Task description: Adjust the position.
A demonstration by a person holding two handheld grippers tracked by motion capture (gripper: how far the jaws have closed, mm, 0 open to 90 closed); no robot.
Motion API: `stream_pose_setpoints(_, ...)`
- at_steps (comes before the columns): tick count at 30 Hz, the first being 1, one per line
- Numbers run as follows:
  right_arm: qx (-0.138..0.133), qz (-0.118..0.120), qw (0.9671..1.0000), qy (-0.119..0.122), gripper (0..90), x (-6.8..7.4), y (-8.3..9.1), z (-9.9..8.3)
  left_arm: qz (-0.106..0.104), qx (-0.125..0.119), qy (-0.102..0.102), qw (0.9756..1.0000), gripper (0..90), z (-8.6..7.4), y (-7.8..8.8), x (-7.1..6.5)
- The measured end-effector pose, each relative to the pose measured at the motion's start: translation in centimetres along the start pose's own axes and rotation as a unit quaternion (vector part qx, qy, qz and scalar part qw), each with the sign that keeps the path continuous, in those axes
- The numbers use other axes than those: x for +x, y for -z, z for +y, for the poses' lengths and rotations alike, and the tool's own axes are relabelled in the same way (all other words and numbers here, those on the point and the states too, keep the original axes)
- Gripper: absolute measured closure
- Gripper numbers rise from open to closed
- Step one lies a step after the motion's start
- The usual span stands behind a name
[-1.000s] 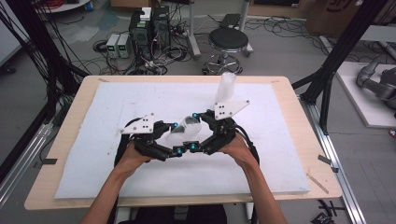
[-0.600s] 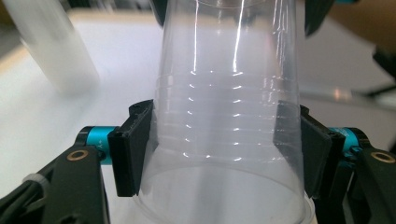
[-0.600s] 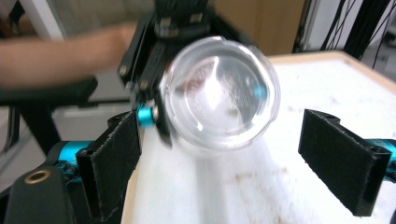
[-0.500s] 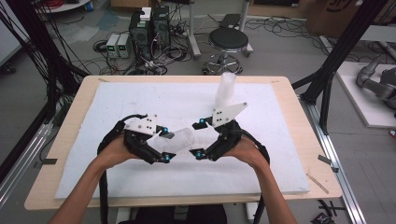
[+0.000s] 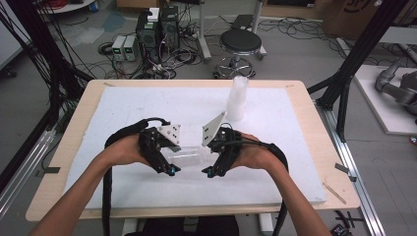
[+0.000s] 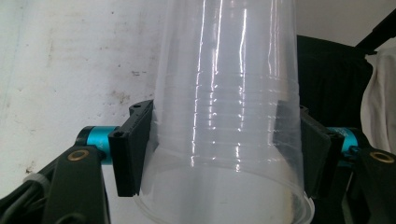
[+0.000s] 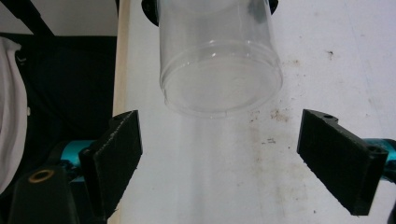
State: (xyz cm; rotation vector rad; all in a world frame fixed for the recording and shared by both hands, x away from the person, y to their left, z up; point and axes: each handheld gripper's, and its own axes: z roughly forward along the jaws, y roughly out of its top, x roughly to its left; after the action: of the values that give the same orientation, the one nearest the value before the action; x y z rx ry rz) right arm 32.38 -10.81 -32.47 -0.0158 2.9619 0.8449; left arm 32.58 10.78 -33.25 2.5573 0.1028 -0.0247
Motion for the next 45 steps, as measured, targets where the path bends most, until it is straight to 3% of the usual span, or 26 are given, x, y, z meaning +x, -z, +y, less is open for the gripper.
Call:
stream_pose_setpoints(10, 0.008, 0.005, 0.9999, 0.004, 14.5, -0.3, -0.3, 0.6, 0.000, 0.017, -0.003, 0.9999, 31.1, 0.7, -0.7, 0.0)
stream_pose_setpoints(18, 0.033, 0.012, 0.9994, 0.001, 15.9, -0.4, -0.5, 1.1, -0.006, 0.027, -0.005, 0.9996, 31.3, 1.2, -1.1, 0.0)
stream_pose_setpoints(30, 0.035, 0.016, 0.9993, 0.003, 20.7, -0.4, -0.6, 1.3, -0.010, 0.030, -0.004, 0.9995, 31.5, 1.1, -1.2, 0.2)
stream_pose_setpoints(34, 0.038, 0.015, 0.9992, 0.007, 26.9, -0.5, -0.7, 1.3, -0.010, 0.032, -0.003, 0.9994, 31.5, 1.1, -1.2, 0.3)
stream_pose_setpoints(37, 0.034, 0.023, 0.9990, 0.015, 39.5, -0.5, -0.5, 1.4, -0.009, 0.030, 0.000, 0.9995, 31.6, 1.0, -1.2, 0.4)
stream_pose_setpoints(45, 0.036, 0.024, 0.9986, 0.028, 43.3, -0.2, -0.5, 1.5, -0.012, 0.033, -0.004, 0.9994, 31.8, 0.8, -1.2, 0.4)
